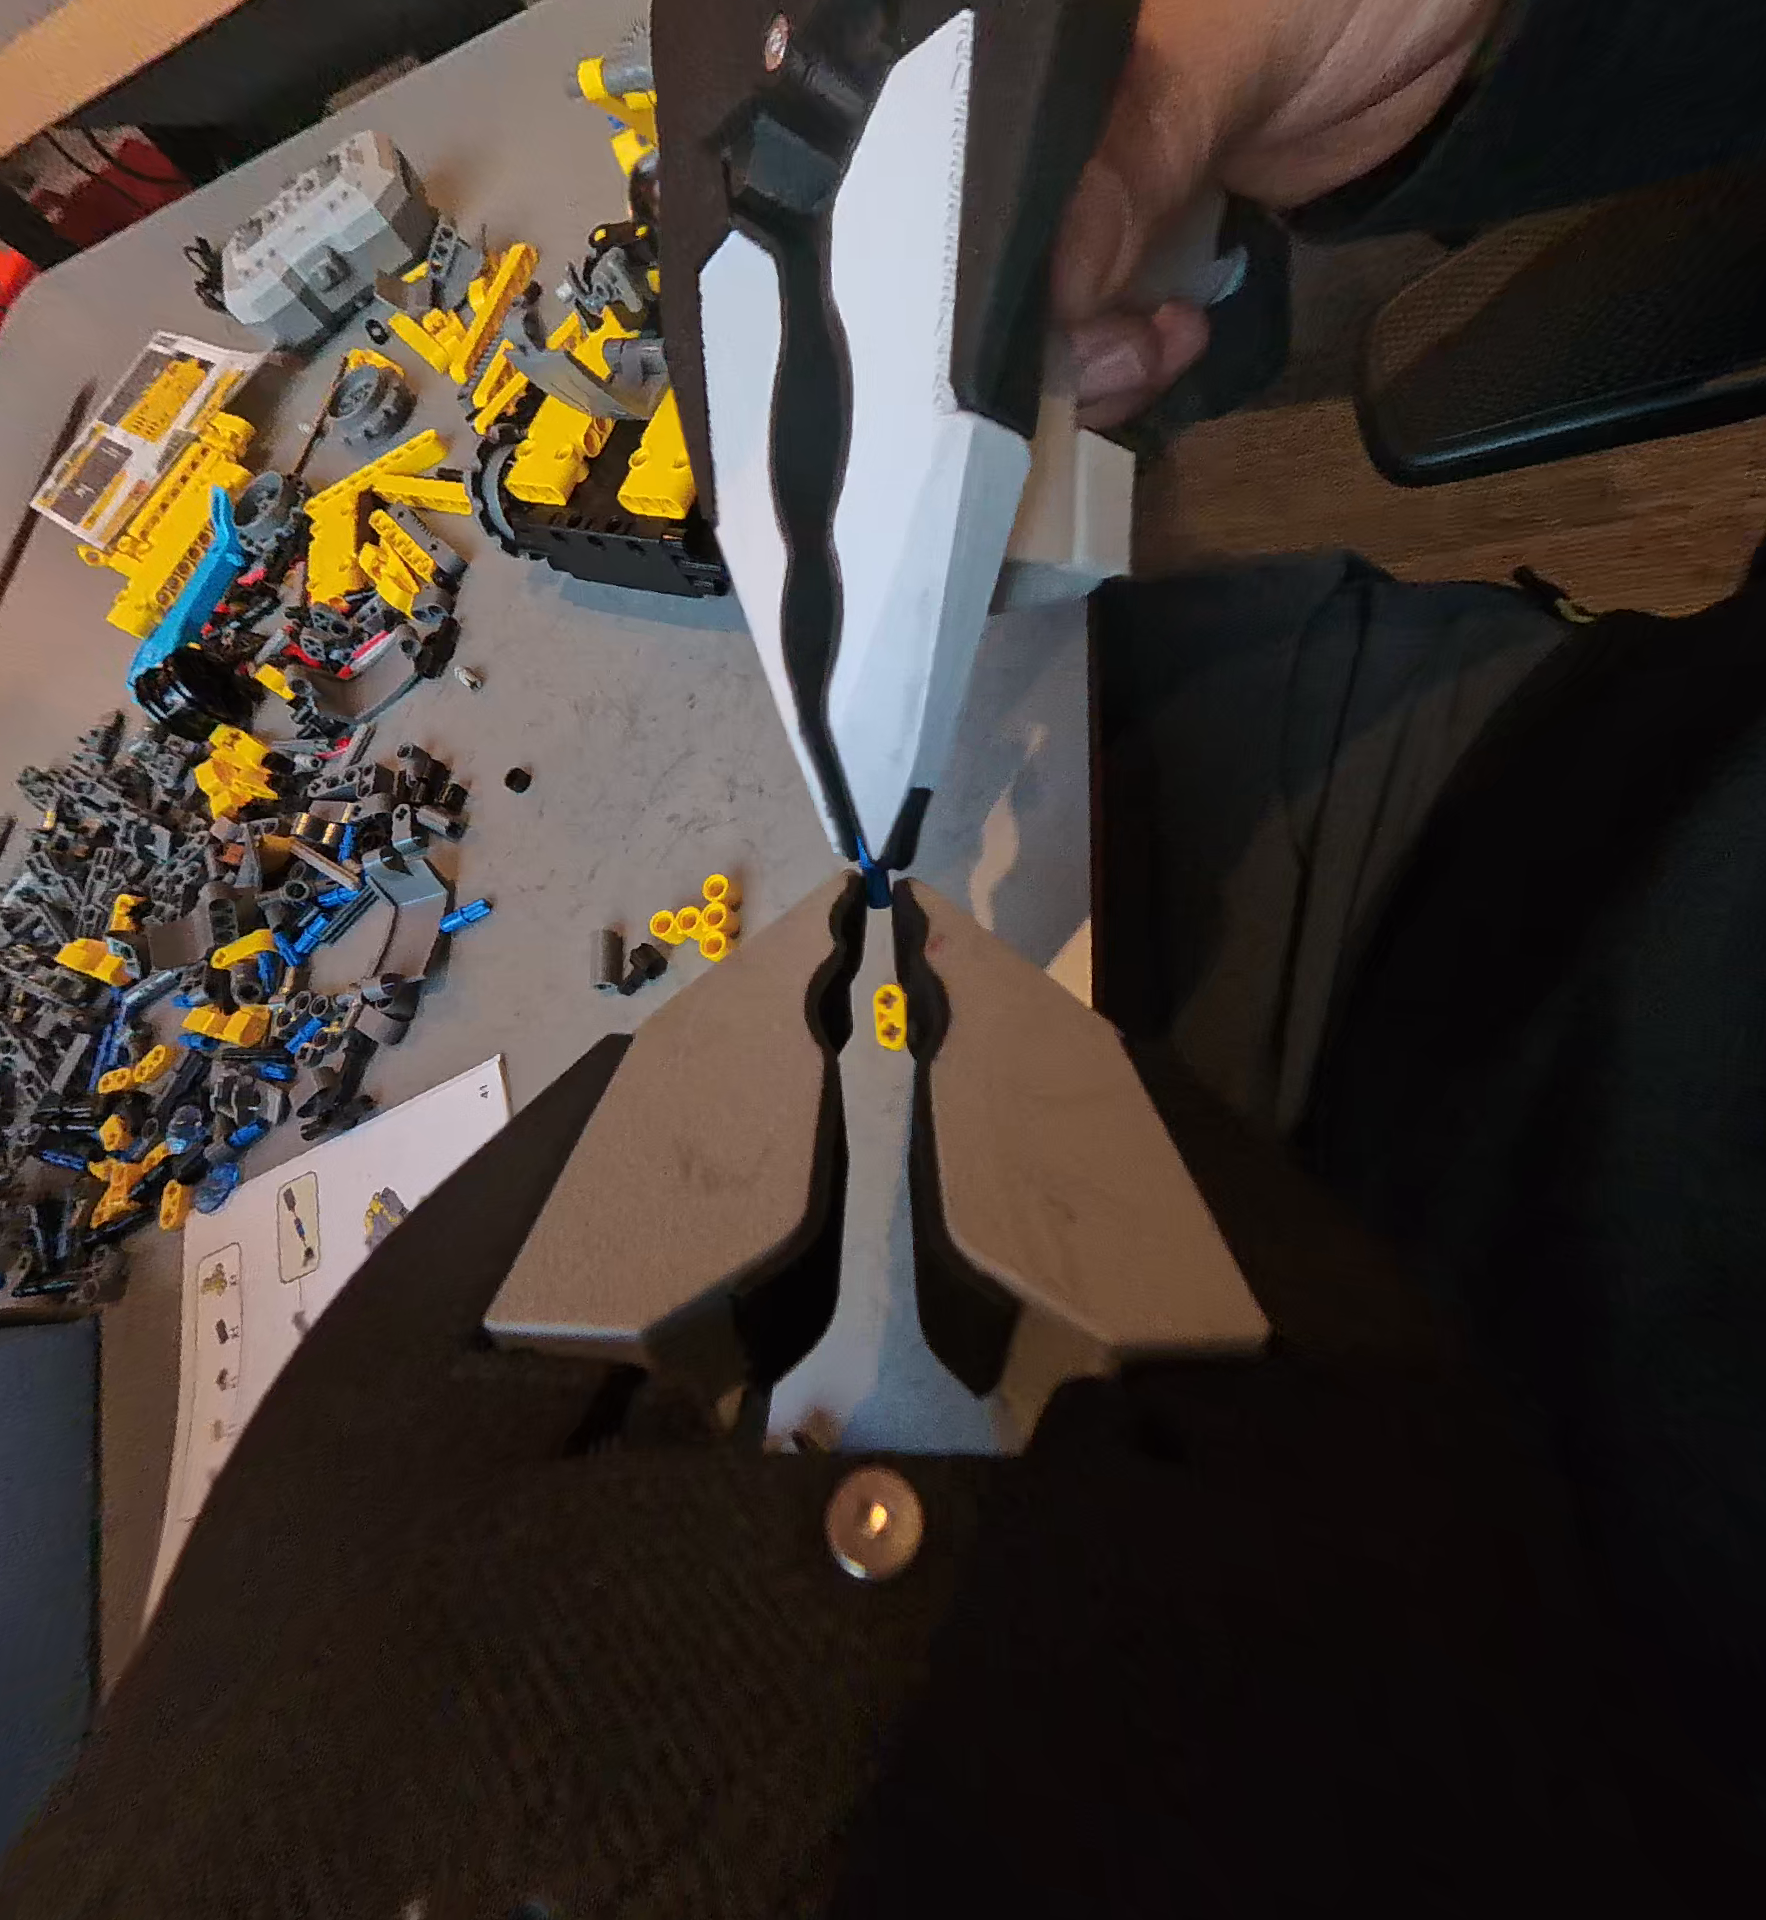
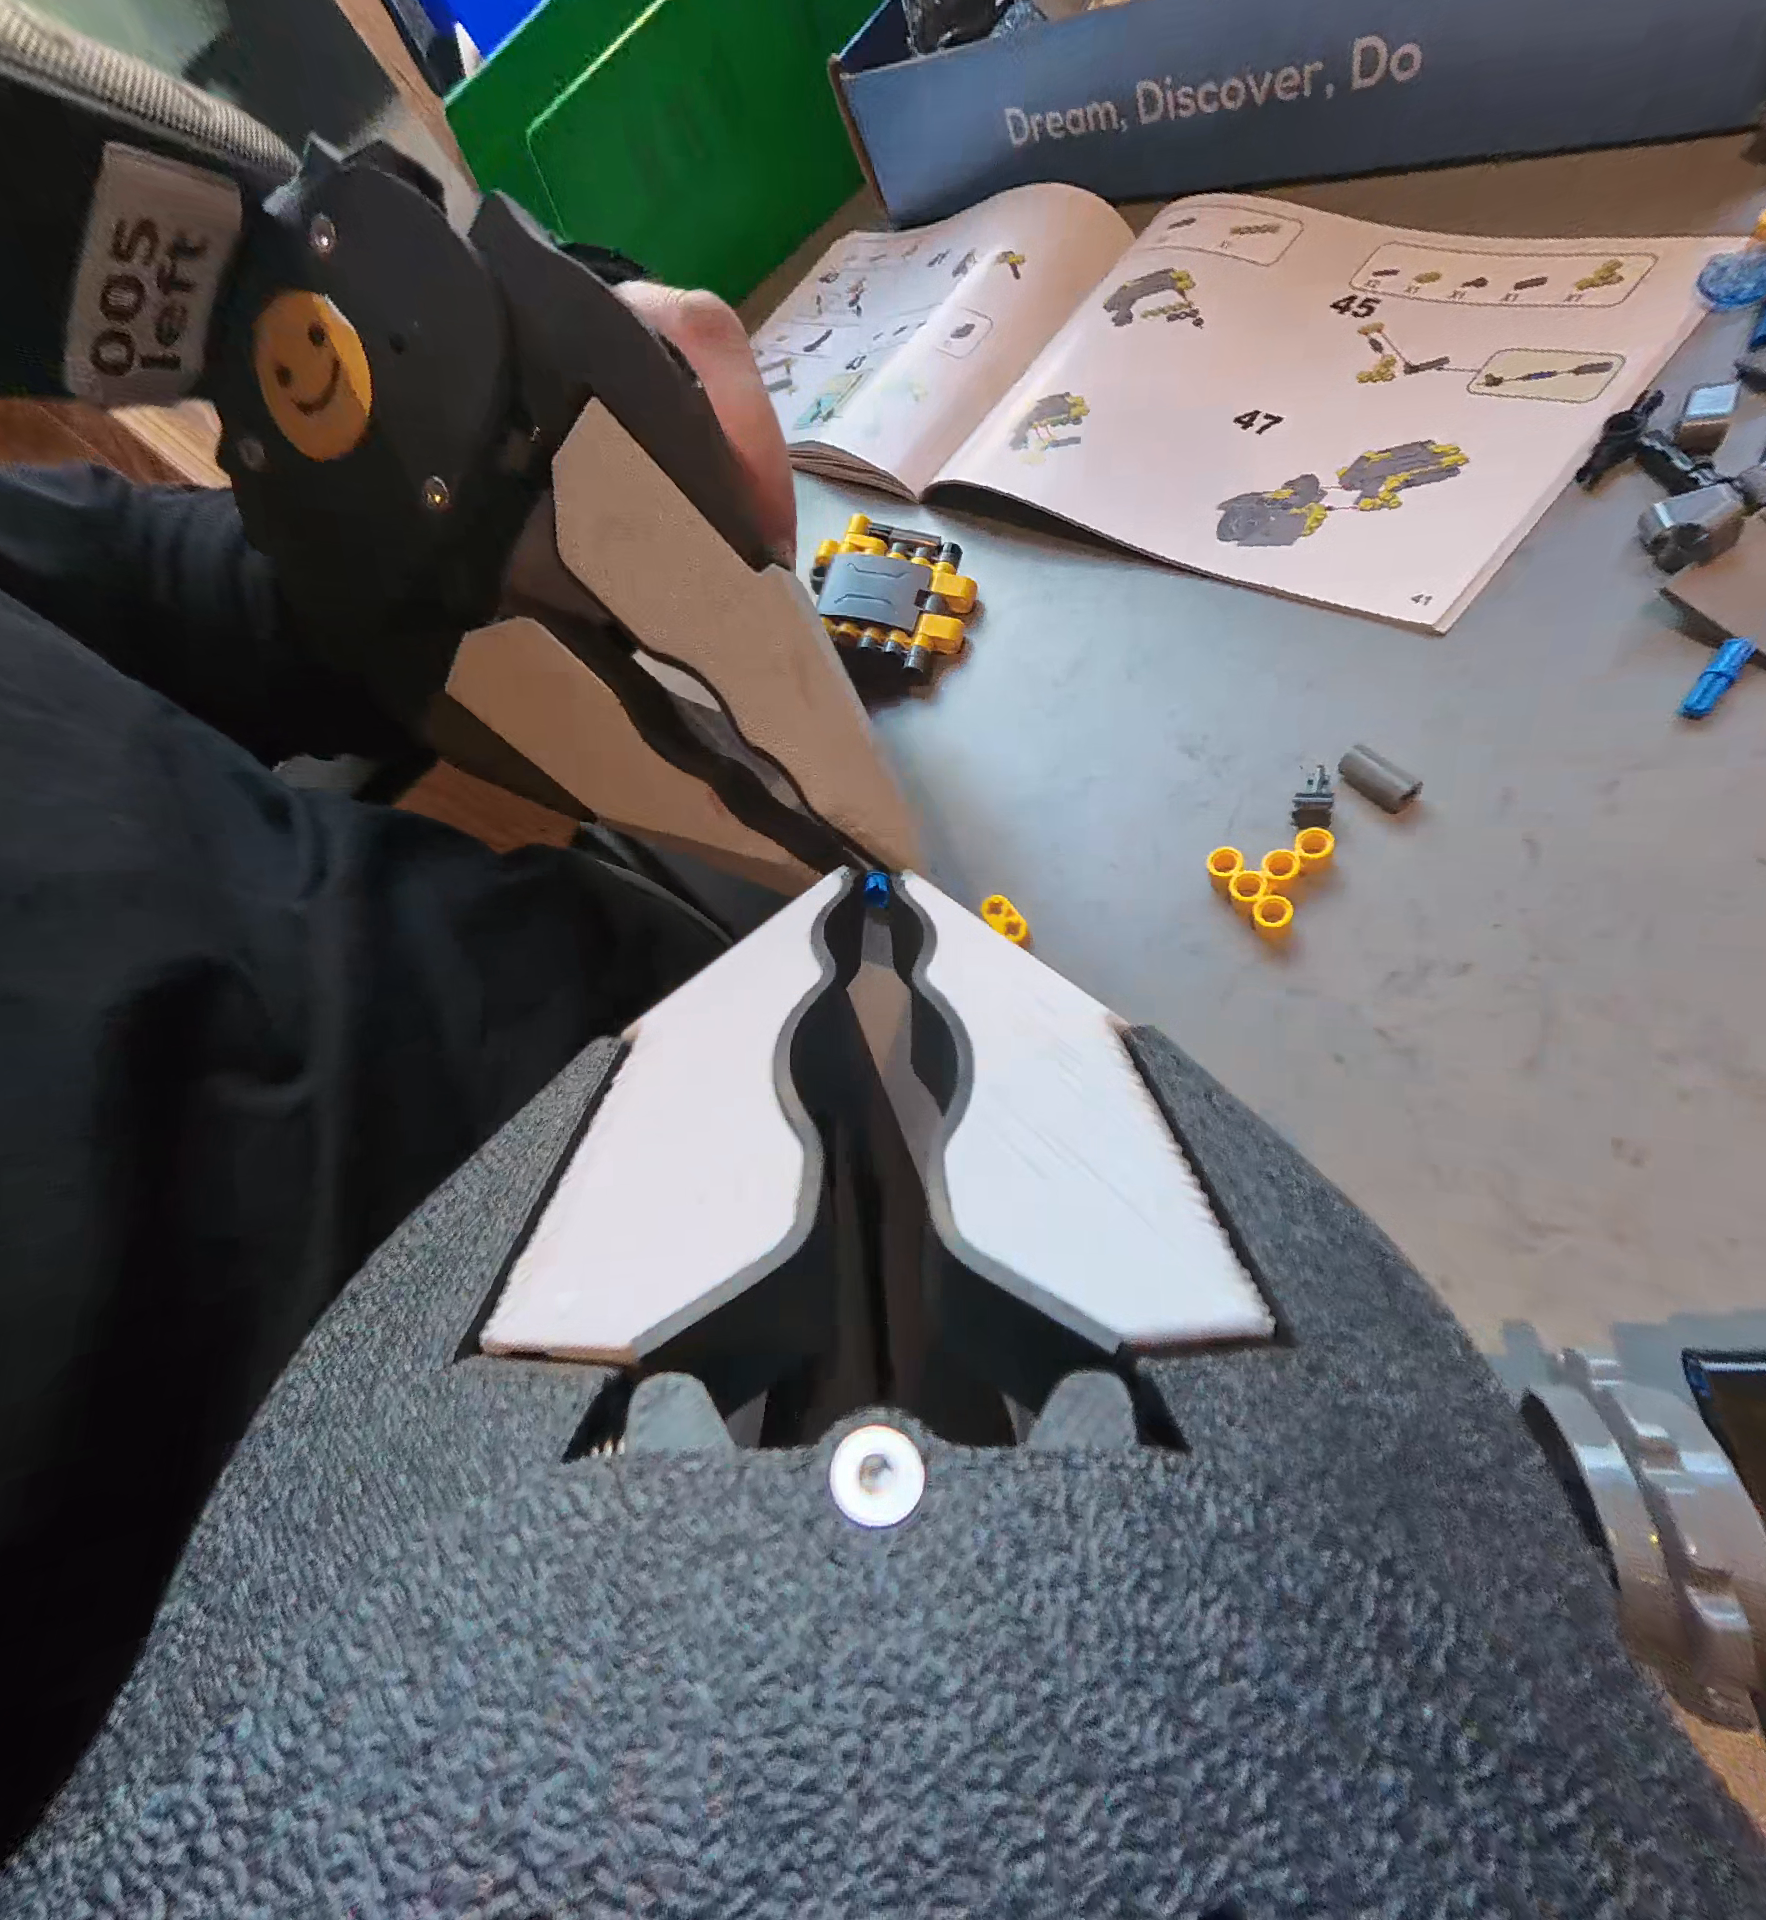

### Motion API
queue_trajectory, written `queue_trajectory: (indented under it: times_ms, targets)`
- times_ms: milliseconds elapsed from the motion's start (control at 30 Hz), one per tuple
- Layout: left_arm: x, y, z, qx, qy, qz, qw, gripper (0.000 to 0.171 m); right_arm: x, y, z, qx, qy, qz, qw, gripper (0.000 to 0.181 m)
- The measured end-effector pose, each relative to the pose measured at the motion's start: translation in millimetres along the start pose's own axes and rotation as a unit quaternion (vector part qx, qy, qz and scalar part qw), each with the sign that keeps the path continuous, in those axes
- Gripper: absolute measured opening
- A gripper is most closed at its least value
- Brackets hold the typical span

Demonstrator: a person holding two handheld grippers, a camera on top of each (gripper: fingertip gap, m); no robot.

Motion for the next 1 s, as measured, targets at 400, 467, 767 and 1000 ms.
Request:
queue_trajectory:
  times_ms: [400,467,767,1000]
  targets:
    - [-9.2,-1.0,3.9,-0.039,-0.025,-0.046,0.998,0.001,-5.4,-6.8,4.5,-0.041,0.016,-0.025,0.999,0.005]
    - [-9.5,-1.5,3.1,-0.040,-0.022,-0.050,0.998,0.001,-4.4,-7.3,4.6,-0.044,0.018,-0.024,0.999,0.005]
    - [-10.7,-2.7,2.9,-0.055,-0.020,-0.060,0.996,0.001,-1.7,-9.6,5.4,-0.046,0.018,-0.025,0.998,0.003]
    - [-4.8,36.0,-4.9,-0.134,0.027,0.046,0.990,0.006,-3.1,0.5,-8.7,-0.033,0.053,0.001,0.998,0.003]
Point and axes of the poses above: each gripper's, where its closed fingertips meet, x out along the fingers, y out of its underside, z = x × y across the jaws, the point moved 1 cm from there along -x, back along the fingers, and after that the axes turned 1 degree about -x, right-handed, at the moved point
